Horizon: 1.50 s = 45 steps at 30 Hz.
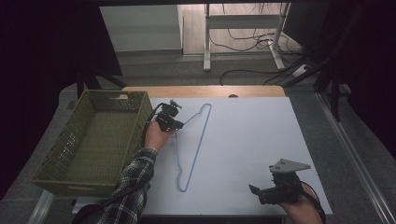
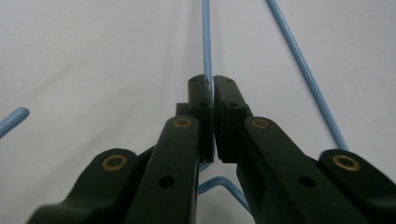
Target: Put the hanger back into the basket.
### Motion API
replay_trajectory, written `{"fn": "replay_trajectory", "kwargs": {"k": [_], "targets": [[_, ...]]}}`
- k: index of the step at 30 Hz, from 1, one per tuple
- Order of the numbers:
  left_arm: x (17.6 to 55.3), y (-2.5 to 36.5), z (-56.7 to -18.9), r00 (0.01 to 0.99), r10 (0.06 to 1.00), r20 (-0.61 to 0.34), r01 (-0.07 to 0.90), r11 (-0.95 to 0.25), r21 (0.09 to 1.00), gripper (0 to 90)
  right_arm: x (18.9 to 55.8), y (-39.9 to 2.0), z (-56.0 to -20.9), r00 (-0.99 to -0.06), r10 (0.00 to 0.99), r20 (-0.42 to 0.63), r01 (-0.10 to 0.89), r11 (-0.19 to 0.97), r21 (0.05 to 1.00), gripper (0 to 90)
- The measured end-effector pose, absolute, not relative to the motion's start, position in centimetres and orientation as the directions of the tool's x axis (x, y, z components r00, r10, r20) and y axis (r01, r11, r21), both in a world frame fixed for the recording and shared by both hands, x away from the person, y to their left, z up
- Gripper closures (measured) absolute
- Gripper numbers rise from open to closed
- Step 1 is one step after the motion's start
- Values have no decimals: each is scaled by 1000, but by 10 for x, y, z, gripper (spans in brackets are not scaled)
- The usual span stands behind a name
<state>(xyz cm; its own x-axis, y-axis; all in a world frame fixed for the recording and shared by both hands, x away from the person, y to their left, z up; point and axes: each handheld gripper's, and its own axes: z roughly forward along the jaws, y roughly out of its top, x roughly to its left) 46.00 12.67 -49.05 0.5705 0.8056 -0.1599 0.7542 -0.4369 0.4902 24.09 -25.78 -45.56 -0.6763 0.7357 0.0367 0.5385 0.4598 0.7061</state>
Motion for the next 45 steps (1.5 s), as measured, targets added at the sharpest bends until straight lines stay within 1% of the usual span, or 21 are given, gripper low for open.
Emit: {"fn": "replay_trajectory", "kwargs": {"k": [5, 9, 13, 14, 16, 18, 26, 30, 35, 41, 43, 45], "targets": [[459, 126, -488, 564, 809, -167, 760, -429, 488, 871, 252, -242, -450, -694, 717, 56, 525, 451, 722, 8], [459, 125, -487, 561, 811, -168, 763, -427, 486, 871, 269, -219, -448, -717, 694, 70, 518, 462, 720, 0], [458, 124, -487, 564, 808, -169, 761, -431, 485, 870, 290, -189, -452, -746, 662, 79, 508, 488, 710, 0], [458, 124, -488, 564, 808, -170, 762, -430, 483, 870, 302, -170, -456, -755, 648, 100, 517, 494, 699, 0], [458, 125, -488, 559, 811, -173, 765, -424, 485, 870, 306, -163, -457, -762, 638, 110, 518, 499, 695, 0], [458, 125, -488, 560, 811, -172, 765, -426, 483, 870, 316, -142, -461, -777, 619, 113, 510, 514, 689, 5], [457, 126, -488, 554, 813, -182, 769, -415, 486, 869, 348, -86, -481, -793, 592, 143, 507, 512, 693, 120], [456, 126, -489, 546, 817, -187, 775, -407, 483, 869, 359, -70, -490, -798, 582, 157, 509, 511, 692, 166], [456, 126, -489, 545, 816, -194, 777, -405, 482, 869, 369, -49, -502, -806, 568, 166, 503, 509, 698, 253], [455, 127, -491, 540, 816, -205, 782, -397, 481, 869, 377, -29, -514, -810, 566, 153, 495, 519, 697, 341], [455, 127, -491, 544, 813, -207, 781, -400, 480, 869, 379, -21, -517, -805, 568, 169, 505, 508, 697, 360], [454, 128, -491, 544, 813, -209, 781, -399, 480, 869, 381, -16, -520, -799, 569, 196, 518, 485, 705, 402]]}}
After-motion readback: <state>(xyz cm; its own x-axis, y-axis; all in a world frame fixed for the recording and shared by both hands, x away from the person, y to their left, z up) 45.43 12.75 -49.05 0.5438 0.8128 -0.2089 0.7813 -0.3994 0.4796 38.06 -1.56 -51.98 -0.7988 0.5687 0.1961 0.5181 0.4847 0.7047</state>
